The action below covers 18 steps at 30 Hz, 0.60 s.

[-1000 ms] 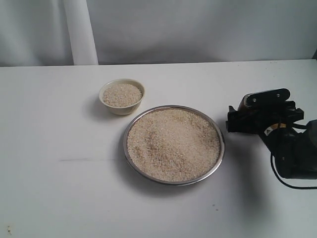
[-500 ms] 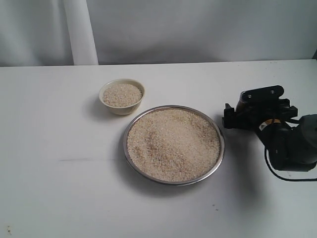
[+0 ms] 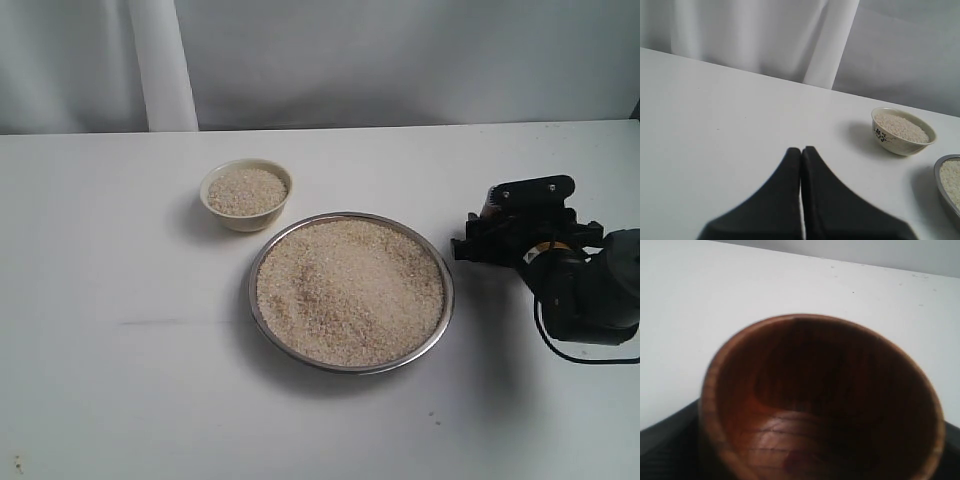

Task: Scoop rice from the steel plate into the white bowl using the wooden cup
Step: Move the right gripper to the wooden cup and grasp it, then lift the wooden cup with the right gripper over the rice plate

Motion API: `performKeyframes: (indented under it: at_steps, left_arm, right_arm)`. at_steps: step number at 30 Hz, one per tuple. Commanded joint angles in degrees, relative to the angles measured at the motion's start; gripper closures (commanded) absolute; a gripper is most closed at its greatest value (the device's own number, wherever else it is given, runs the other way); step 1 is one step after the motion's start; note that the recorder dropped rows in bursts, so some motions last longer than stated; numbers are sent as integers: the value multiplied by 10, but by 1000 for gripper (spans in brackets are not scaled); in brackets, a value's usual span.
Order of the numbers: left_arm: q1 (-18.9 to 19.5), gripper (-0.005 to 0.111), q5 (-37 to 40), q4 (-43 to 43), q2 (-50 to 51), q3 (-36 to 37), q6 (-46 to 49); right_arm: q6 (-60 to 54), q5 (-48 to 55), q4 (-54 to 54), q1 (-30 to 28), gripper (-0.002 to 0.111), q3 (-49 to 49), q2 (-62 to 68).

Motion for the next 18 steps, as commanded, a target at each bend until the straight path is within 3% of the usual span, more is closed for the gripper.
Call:
performKeyframes:
  at_steps: [1, 10, 18]
  left_arm:
    - [-3, 107, -6, -1, -1, -1, -2]
    - [-3, 107, -6, -1, -1, -1, -2]
    - [-3, 107, -6, -1, -1, -1, -2]
  right_arm:
    - [0, 9, 2, -2, 86, -2, 0]
    - [2, 9, 52, -2, 90, -2, 0]
    - [-34, 9, 8, 0, 91, -2, -22]
